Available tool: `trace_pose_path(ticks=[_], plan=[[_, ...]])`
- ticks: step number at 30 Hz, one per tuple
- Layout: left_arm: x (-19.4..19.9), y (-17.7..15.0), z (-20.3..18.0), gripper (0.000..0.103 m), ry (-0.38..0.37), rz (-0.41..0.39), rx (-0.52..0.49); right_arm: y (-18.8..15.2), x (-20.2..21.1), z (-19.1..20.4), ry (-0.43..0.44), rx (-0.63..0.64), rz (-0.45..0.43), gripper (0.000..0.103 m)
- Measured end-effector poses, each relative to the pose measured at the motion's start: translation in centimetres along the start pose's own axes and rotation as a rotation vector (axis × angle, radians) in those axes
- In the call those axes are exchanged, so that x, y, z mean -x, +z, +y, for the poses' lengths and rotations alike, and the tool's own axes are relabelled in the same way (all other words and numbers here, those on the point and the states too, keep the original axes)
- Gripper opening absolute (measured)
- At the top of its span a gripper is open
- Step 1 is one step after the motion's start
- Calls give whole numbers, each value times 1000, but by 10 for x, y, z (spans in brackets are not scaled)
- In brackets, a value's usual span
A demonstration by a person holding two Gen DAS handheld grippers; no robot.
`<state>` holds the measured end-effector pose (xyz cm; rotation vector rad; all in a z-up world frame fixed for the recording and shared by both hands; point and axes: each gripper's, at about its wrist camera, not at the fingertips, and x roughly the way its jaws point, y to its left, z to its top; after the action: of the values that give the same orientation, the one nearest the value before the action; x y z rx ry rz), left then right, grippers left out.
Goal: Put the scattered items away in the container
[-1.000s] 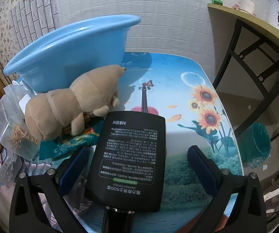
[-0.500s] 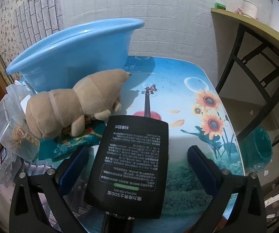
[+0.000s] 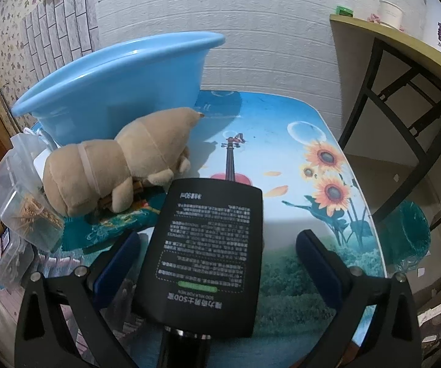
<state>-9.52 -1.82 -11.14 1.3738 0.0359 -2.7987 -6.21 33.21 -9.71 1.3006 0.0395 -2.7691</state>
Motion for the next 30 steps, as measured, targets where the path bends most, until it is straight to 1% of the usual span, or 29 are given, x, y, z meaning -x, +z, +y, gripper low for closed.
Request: trace_pose_path(ticks=[10, 12, 13, 14, 15, 17, 19, 22, 23, 24, 25, 26, 27, 28, 30], plan=[[0, 0, 0, 103, 0, 0, 2, -2, 1, 0, 3, 1, 21, 103], [0, 0, -2, 103, 17, 0, 20, -2, 1, 0, 5, 5, 23, 103], [0, 0, -3, 103, 22, 0, 25, -2, 1, 1, 10, 9, 22, 100], [0, -1, -3, 103, 23, -1, 27, -3, 2, 1, 15, 14, 17, 91], [0, -1, -4, 103, 25, 5, 26, -3, 5, 3, 24, 25, 4, 79], [1, 1, -3, 103, 20, 46, 25, -6, 9, 7, 41, 44, -14, 69], [0, 4, -2, 103, 15, 71, 19, -8, 11, 8, 46, 49, -14, 68], [3, 2, -2, 103, -5, 49, 21, -10, 14, 8, 51, 50, -13, 67], [4, 1, -2, 101, -26, 41, 19, -11, 15, 8, 52, 49, -12, 66], [7, 1, -2, 93, -49, 29, 11, -12, 16, 8, 54, 47, -13, 65], [9, 0, -4, 86, -47, 16, -11, -13, 18, 8, 61, 41, -15, 64], [10, -1, -7, 69, -26, 5, -41, -14, 19, 8, 70, 40, -17, 64], [11, -2, -10, 61, -42, -3, -50, -14, 19, 8, 75, 39, -17, 64], [12, -2, -11, 61, -64, -3, -54, -15, 21, 8, 81, 36, -18, 64], [13, -3, -14, 61, -63, -1, -80, -15, 25, 7, 95, 23, -25, 63]])
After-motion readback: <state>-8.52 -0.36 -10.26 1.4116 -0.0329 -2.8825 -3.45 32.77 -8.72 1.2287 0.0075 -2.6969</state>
